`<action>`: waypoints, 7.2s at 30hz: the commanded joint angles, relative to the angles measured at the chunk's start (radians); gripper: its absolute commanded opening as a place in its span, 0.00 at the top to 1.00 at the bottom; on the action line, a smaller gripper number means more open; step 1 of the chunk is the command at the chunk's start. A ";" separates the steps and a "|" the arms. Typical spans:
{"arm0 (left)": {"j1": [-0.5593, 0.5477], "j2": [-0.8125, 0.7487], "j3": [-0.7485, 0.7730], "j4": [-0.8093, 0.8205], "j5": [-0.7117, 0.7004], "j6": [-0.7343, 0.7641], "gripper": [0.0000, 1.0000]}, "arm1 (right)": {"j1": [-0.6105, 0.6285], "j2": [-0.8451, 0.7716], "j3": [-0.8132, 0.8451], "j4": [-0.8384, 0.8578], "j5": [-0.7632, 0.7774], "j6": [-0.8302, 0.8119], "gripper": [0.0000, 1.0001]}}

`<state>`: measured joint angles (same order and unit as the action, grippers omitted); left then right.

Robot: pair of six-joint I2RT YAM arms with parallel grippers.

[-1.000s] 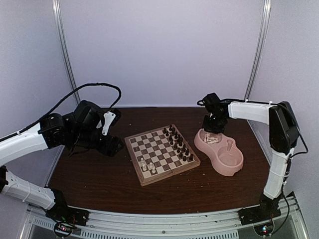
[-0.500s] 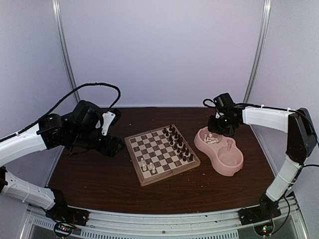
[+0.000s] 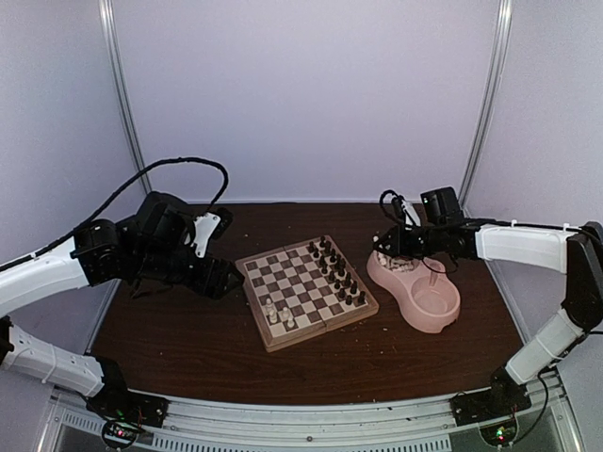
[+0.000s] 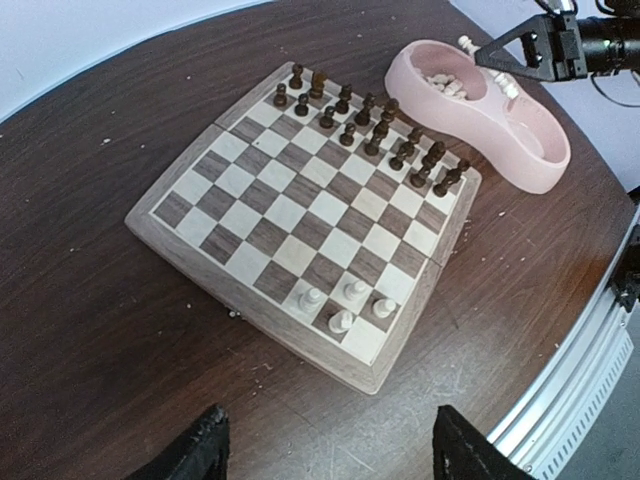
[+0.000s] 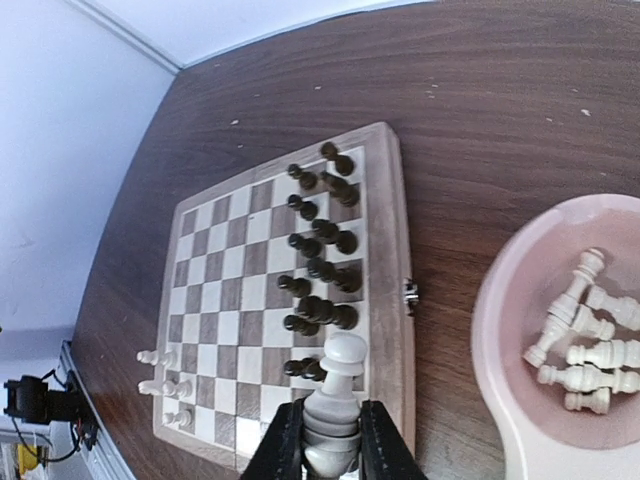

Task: Set up the chess pieces on the board
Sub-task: Pick up the chess pile at the center of the board, then place the pawn at f2.

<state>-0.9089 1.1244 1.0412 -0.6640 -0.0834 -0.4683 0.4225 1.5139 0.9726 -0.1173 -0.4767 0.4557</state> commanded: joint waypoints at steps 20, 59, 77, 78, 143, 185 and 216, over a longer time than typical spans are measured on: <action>0.007 0.130 -0.068 0.549 0.280 -0.456 0.30 | 0.350 -0.083 -0.067 0.265 -0.127 -0.212 0.90; 0.016 0.319 -0.021 0.708 0.437 -0.674 0.72 | 0.507 0.027 0.099 0.162 -0.094 -0.343 0.89; 0.018 0.283 -0.046 0.695 0.401 -0.658 0.95 | 0.509 0.025 0.094 0.157 -0.048 -0.333 0.83; 0.018 0.282 -0.046 0.695 0.399 -0.658 0.95 | 0.509 0.023 0.094 0.157 -0.045 -0.332 0.82; 0.093 0.711 0.117 0.549 0.099 0.224 0.96 | 0.484 -0.182 -0.098 0.137 0.125 -0.304 0.83; 0.113 0.797 0.364 0.157 0.056 0.188 0.57 | 0.476 -0.198 -0.094 0.126 0.112 -0.302 0.83; 0.126 0.935 0.579 -0.088 0.074 0.186 0.70 | 0.476 -0.205 -0.088 0.103 0.114 -0.310 0.83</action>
<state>-0.7910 2.0384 1.5871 -0.7387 -0.0185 -0.2825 0.9028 1.3289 0.8722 -0.0120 -0.3729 0.1452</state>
